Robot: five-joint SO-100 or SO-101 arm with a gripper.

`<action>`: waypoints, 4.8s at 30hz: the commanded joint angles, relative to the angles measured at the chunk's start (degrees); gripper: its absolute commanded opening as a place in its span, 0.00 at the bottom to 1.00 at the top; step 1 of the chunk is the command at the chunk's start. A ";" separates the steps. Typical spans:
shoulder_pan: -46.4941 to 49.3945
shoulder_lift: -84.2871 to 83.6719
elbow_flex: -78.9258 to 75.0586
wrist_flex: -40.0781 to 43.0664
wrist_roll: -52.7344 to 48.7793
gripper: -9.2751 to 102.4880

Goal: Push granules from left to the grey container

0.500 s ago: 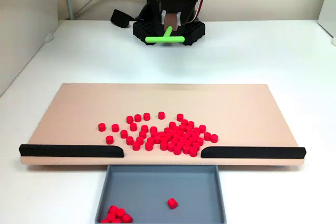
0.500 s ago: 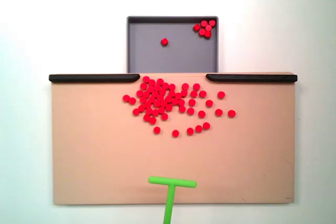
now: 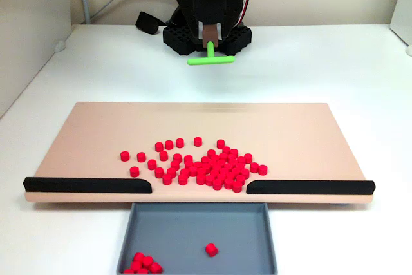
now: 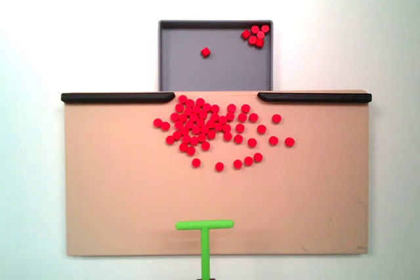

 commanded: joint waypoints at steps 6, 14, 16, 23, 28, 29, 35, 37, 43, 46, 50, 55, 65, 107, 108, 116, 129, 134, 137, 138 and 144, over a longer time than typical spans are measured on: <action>0.18 0.53 -1.67 0.09 -0.18 0.08; 0.35 0.70 -1.58 0.09 0.09 0.08; 0.35 0.88 -1.58 0.09 0.53 0.08; -0.26 1.85 -1.76 0.09 3.08 0.08; -0.26 2.72 -1.76 -1.41 3.16 0.08; -0.18 2.72 -1.76 -1.85 3.25 0.08; 0.09 3.08 -1.76 -5.10 3.08 0.08; 0.00 3.34 -1.76 -6.06 3.25 0.08; -0.35 3.87 -1.76 -6.68 6.06 0.08; -0.53 3.34 -2.29 -6.68 8.44 0.08; -0.35 1.14 -5.01 -6.59 12.74 0.08; -0.79 -4.66 -10.11 -5.98 22.15 0.08; -4.39 -11.95 -14.15 -5.54 40.25 0.08; -17.84 -33.84 -39.55 3.16 79.80 0.08; -17.93 -34.54 -40.08 3.16 80.16 0.08; -18.81 -43.42 -52.47 6.15 83.67 0.08; -21.09 -49.13 -56.51 6.33 91.76 0.08; -20.57 -53.44 -61.08 6.33 93.69 0.08; -20.48 -55.02 -63.46 6.33 94.48 0.08; -20.48 -55.37 -64.16 6.33 94.66 0.08; -20.21 -57.22 -66.01 6.33 96.42 0.08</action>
